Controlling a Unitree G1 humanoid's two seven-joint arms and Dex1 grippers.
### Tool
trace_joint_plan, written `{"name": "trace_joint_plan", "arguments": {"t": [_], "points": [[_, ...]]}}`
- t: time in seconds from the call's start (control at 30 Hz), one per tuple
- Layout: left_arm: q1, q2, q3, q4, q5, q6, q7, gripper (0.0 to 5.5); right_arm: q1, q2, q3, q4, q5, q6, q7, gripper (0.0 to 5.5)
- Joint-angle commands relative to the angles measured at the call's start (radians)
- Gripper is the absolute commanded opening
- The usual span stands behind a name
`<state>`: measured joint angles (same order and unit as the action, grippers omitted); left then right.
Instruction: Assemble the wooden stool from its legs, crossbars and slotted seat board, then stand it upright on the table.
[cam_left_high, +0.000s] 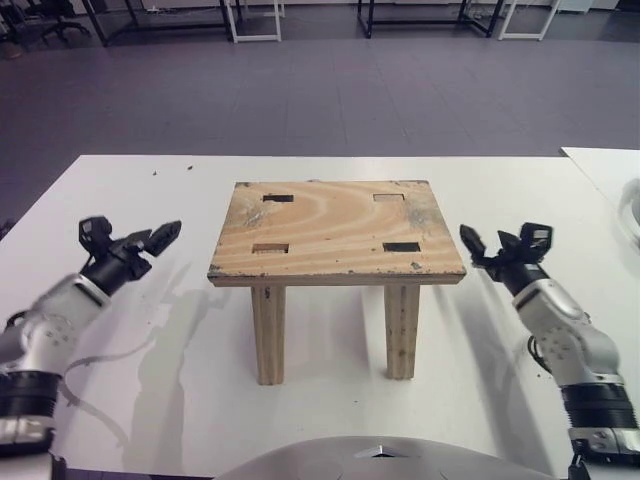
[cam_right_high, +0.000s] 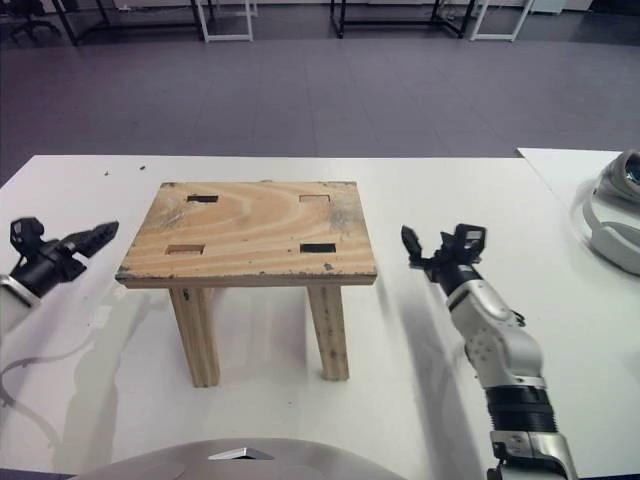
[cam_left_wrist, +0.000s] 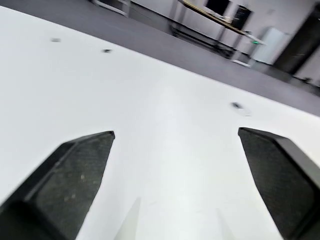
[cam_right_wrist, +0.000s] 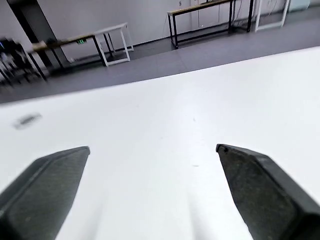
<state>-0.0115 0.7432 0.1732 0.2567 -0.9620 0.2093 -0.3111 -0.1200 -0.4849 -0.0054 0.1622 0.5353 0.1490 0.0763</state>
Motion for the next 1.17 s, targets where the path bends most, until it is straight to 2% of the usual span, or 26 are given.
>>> {"name": "trace_joint_plan", "arguments": {"t": [0.03,0.27,0.53,1.17], "points": [[-0.015,-0.102,0.017,0.024,0.239,-0.172,0.065,4.56,-0.139,0.066,0.054,0.24,-0.254,-0.219,-0.021,4.73],[-0.146,-0.15,0.041,0.102,0.416,-0.221,0.013,4.56,-0.232,0.159,-0.001,0.417,-0.347,-0.358,-0.006,4.73],[-0.147,-0.187,0.115,0.104,0.478,-0.217,0.009,4.56,-0.343,0.18,-0.016,0.558,-0.446,-0.424,0.0,4.73],[-0.191,-0.212,0.157,0.167,0.569,-0.22,-0.038,4.56,-0.333,0.214,-0.039,0.603,-0.543,-0.461,-0.012,4.73]]}}
